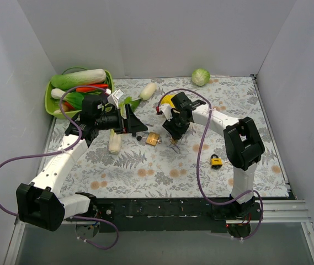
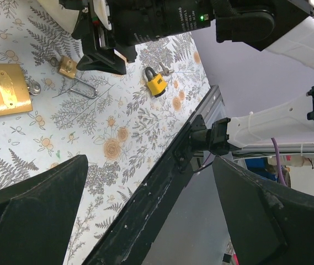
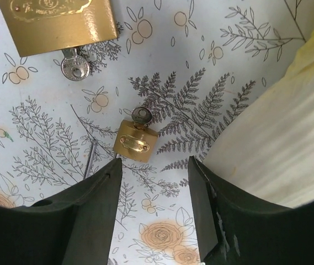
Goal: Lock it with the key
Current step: Pick up the lock from the center of the board, then lock the lock.
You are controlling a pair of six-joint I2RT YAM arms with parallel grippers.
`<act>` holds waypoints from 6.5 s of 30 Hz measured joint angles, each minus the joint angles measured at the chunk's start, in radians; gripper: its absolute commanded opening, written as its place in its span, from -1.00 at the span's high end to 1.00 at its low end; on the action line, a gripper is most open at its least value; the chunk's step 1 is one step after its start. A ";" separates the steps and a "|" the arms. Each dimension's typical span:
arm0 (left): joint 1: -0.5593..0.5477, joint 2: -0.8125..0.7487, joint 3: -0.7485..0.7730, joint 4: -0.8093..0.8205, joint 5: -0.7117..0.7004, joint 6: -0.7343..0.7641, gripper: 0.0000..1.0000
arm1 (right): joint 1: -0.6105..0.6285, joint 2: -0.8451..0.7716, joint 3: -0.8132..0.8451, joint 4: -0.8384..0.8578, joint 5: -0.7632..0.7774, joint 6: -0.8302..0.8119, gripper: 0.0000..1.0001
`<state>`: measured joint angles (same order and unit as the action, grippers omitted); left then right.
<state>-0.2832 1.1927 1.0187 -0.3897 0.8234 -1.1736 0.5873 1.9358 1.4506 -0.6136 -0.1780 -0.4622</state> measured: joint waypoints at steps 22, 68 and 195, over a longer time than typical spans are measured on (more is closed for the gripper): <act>0.008 -0.003 -0.022 0.009 0.000 -0.021 -0.96 | 0.053 0.045 -0.058 0.060 0.124 0.245 -0.08; -0.172 -0.049 -0.223 0.282 -0.308 -0.071 -0.66 | -0.014 -0.225 0.040 0.118 -0.050 0.694 0.97; -0.153 -0.152 0.045 -0.374 0.112 0.752 -0.35 | -0.037 -0.705 -0.224 0.144 -0.735 0.352 0.97</act>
<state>-0.4366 1.0405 1.0634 -0.7635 0.9352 -0.4221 0.5507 1.2304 1.2270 -0.4698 -0.9131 -0.1097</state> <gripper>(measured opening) 0.665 0.087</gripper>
